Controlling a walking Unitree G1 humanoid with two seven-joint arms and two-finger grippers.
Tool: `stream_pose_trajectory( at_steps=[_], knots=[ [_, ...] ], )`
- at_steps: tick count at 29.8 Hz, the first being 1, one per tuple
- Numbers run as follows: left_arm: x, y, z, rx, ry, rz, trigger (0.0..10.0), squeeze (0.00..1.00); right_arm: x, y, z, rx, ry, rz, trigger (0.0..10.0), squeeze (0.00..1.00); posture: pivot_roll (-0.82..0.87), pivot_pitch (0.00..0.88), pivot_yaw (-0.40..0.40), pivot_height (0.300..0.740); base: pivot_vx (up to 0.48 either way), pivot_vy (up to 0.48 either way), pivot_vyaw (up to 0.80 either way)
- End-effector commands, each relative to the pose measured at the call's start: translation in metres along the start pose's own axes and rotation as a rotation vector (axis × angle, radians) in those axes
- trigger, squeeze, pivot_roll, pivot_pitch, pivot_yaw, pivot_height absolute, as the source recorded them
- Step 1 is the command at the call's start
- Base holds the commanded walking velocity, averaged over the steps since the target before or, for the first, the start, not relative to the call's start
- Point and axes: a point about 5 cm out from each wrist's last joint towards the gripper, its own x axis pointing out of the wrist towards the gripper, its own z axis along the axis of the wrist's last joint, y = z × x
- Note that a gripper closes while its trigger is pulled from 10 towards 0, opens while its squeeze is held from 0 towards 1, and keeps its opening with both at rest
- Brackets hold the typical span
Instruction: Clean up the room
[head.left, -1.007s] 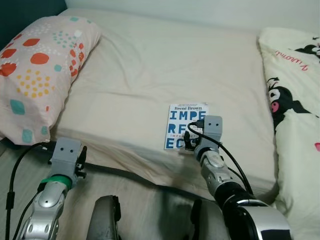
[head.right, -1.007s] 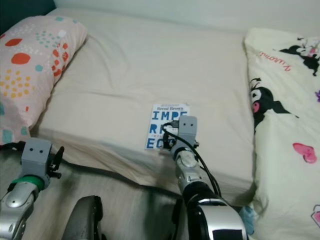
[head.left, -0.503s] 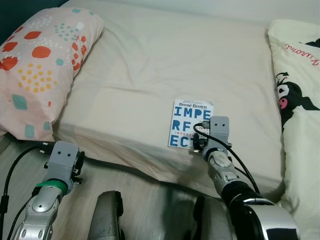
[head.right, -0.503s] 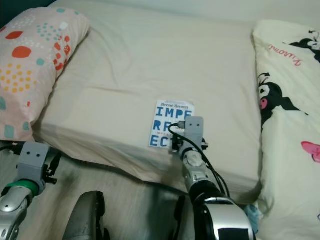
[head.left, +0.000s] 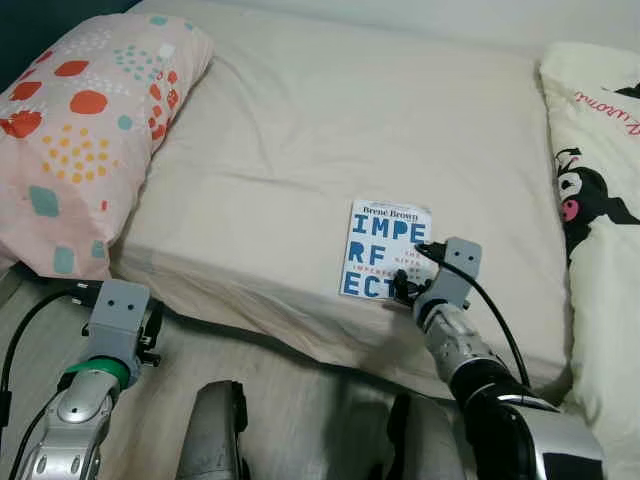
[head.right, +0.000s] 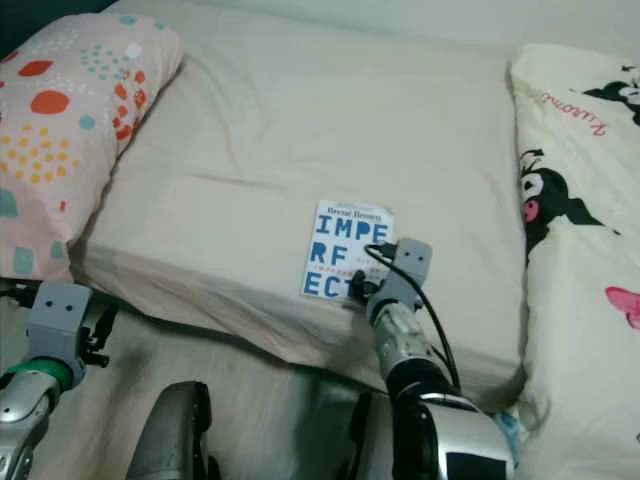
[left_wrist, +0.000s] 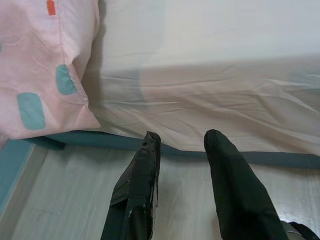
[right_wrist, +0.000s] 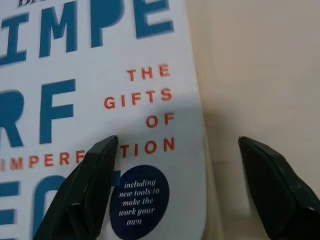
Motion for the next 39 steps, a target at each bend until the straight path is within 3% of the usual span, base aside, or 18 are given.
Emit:
stream_pose_trajectory(
  at_steps=[1, 7, 8, 11, 12, 14, 19, 24, 25, 26, 27, 28, 29, 39],
  knots=[
    [-0.002, -0.002, -0.005, -0.01, 0.028, -0.016, 10.0, 0.0, -0.007, -0.006, -0.044, 0.105, 0.21, -0.001, 10.0, 0.0, 0.27, 0.2, 0.068, 0.566, 0.0, 0.0, 0.0],
    [-0.002, -0.003, -0.005, -0.023, 0.032, -0.016, 10.0, 0.0, -0.009, 0.003, -0.053, 0.263, 0.264, 0.063, 10.0, 0.0, 0.27, 0.201, 0.068, 0.566, 0.0, 0.0, 0.0],
    [-0.002, -0.003, -0.005, -0.029, 0.034, -0.015, 10.0, 0.0, -0.01, 0.009, -0.056, 0.343, 0.281, 0.101, 10.0, 0.0, 0.27, 0.202, 0.068, 0.566, 0.0, 0.0, 0.0],
    [-0.002, -0.003, -0.005, -0.032, 0.034, -0.016, 10.0, 0.0, -0.01, 0.014, -0.058, 0.395, 0.295, 0.14, 10.0, 0.0, 0.27, 0.202, 0.069, 0.566, 0.0, 0.0, 0.0],
    [-0.002, -0.004, -0.005, -0.038, 0.033, -0.02, 10.0, 0.0, -0.013, 0.027, -0.062, 0.473, 0.326, 0.235, 10.0, 0.0, 0.27, 0.202, 0.069, 0.566, 0.0, 0.0, 0.0],
    [-0.002, -0.004, -0.005, -0.038, 0.033, -0.02, 10.0, 0.0, -0.013, 0.027, -0.062, 0.473, 0.326, 0.235, 10.0, 0.0, 0.27, 0.202, 0.069, 0.566, 0.0, 0.0, 0.0],
    [-0.001, -0.004, -0.004, -0.042, 0.033, -0.023, 10.0, 0.0, -0.015, 0.045, -0.059, 0.571, 0.33, 0.364, 10.0, 0.0, 0.27, 0.204, 0.071, 0.566, 0.0, 0.0, 0.0],
    [-0.001, -0.004, -0.003, -0.043, 0.031, -0.021, 10.0, 0.0, -0.014, 0.047, -0.055, 0.542, 0.3, 0.381, 10.0, 0.0, 0.27, 0.202, 0.071, 0.566, 0.0, 0.0, 0.0],
    [-0.001, -0.004, -0.003, -0.043, 0.03, -0.021, 10.0, 0.0, -0.014, 0.047, -0.054, 0.519, 0.282, 0.38, 5.6, 0.0, 0.27, 0.202, 0.071, 0.566, 0.0, 0.0, 0.0],
    [-0.001, -0.005, -0.003, -0.042, 0.029, -0.02, 10.0, 0.0, -0.012, 0.044, -0.051, 0.505, 0.249, 0.36, 3.5, 0.0, 0.27, 0.201, 0.07, 0.566, 0.0, 0.0, 0.0],
    [-0.001, -0.005, -0.003, -0.042, 0.029, -0.02, 10.0, 0.0, -0.012, 0.044, -0.051, 0.505, 0.249, 0.36, 3.5, 0.0, 0.27, 0.201, 0.07, 0.566, 0.0, 0.0, 0.0],
    [-0.001, -0.005, -0.003, -0.042, 0.029, -0.019, 10.0, 0.0, -0.012, 0.043, -0.049, 0.514, 0.238, 0.355, 0.6, 0.0, 0.27, 0.201, 0.07, 0.566, 0.0, 0.0, 0.0],
    [-0.001, -0.005, -0.003, -0.042, 0.028, -0.017, 10.0, 0.0, -0.011, 0.041, -0.048, 0.52, 0.227, 0.348, 0.0, 0.0, 0.27, 0.201, 0.07, 0.566, 0.0, 0.0, 0.0],
    [0.0, -0.005, -0.004, -0.041, 0.027, -0.011, 10.0, 0.0, -0.01, 0.035, -0.043, 0.529, 0.175, 0.316, 0.0, 0.0, 0.26, 0.195, 0.069, 0.566, 0.0, 0.0, 0.0]
  ],
)
